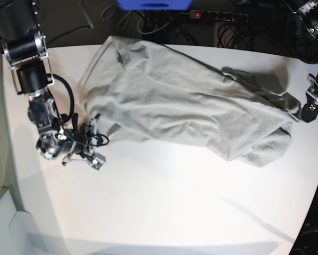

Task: Layout the t-shirt on the table in an organized manner, then fold the t-shirt properly
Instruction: 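Grasp the shirt corner with the right gripper and drag it outward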

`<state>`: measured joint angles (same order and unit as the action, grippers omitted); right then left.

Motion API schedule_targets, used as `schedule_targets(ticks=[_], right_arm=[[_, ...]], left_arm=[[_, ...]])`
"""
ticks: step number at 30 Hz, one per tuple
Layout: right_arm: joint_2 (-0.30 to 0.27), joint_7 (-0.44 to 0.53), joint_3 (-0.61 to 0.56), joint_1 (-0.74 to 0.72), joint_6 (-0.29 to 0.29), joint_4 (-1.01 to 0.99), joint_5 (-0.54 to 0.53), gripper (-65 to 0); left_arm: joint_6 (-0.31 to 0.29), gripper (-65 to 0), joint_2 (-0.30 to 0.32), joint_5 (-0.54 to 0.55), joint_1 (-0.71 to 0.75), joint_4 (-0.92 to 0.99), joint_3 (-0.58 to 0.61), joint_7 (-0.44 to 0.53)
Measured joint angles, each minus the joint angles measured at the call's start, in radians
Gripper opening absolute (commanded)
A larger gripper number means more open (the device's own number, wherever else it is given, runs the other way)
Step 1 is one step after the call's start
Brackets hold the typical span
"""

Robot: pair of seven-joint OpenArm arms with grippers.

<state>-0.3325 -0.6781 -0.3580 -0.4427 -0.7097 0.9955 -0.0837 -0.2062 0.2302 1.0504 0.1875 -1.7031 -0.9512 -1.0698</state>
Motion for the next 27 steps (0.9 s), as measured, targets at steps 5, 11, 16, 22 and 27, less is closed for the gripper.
schedule_targets(ticks=[5,11,16,22,27], right_arm=[[0.006,0.058,-0.006,-0.144,-0.001,-0.203,0.025,-65.0],[-0.016,0.009,-0.011,-0.246,0.0,-0.275,0.096,-65.0],[-0.031,0.013,-0.011,-0.324,0.001,-0.273,0.095,-65.0],[-0.027,0.014,-0.011,-0.32,0.0,-0.273,0.095,-65.0],[-0.028,0.013,-0.011,-0.321,0.0,-0.274,0.095,-65.0]], left_arm=[[0.0,-64.5,0.0,0.002,0.001,-0.006,0.001,-0.004],[0.0,-64.5,-0.003,0.011,0.01,-0.007,0.002,-0.006],[0.0,-64.5,-0.006,0.009,0.019,-0.008,0.005,-0.011],[0.0,-64.5,0.0,0.009,0.045,-0.049,0.007,-0.008],[0.0,-64.5,0.002,0.015,0.126,-0.143,0.004,-0.012]])
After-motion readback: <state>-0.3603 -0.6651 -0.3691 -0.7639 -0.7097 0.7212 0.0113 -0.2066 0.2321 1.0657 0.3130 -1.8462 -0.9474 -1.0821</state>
